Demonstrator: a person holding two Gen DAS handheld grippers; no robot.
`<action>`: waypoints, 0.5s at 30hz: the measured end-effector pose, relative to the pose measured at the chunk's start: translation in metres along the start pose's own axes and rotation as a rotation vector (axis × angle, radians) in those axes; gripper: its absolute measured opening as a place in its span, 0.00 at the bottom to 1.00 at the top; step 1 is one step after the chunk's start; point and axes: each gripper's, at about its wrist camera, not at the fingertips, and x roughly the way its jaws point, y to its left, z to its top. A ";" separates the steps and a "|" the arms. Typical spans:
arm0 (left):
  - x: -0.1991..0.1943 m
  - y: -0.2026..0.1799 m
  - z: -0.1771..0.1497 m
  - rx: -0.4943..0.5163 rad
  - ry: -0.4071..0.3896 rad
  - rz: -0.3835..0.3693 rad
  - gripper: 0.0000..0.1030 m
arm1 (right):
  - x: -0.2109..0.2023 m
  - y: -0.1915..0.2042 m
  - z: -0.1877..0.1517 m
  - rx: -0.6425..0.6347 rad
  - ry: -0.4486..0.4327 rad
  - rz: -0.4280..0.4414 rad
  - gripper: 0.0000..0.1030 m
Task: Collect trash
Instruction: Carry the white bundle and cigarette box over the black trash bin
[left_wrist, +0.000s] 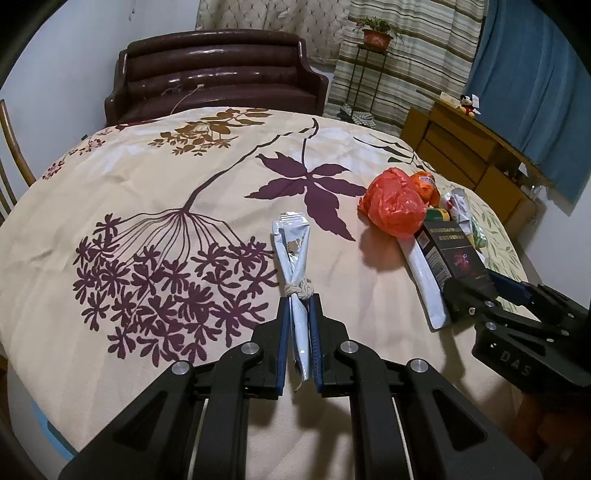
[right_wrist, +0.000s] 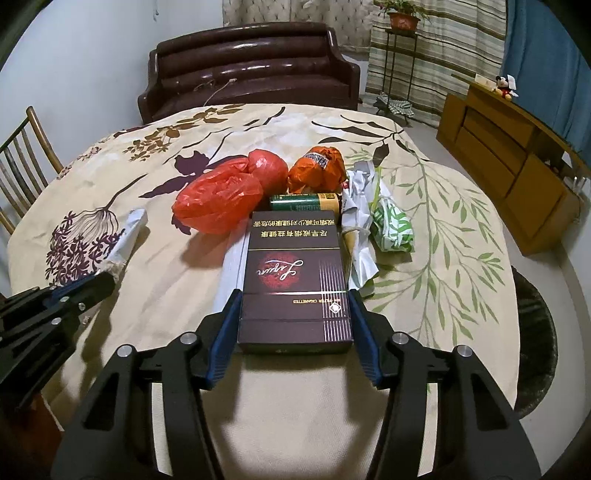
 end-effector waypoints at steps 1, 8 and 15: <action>0.000 -0.001 0.000 0.000 -0.001 -0.001 0.11 | -0.002 0.000 -0.001 -0.001 -0.003 0.000 0.52; -0.008 -0.009 -0.002 0.007 -0.013 -0.013 0.11 | -0.020 -0.005 -0.010 0.000 -0.026 0.001 0.52; -0.021 -0.024 -0.004 0.021 -0.032 -0.035 0.11 | -0.044 -0.017 -0.019 0.017 -0.068 -0.023 0.52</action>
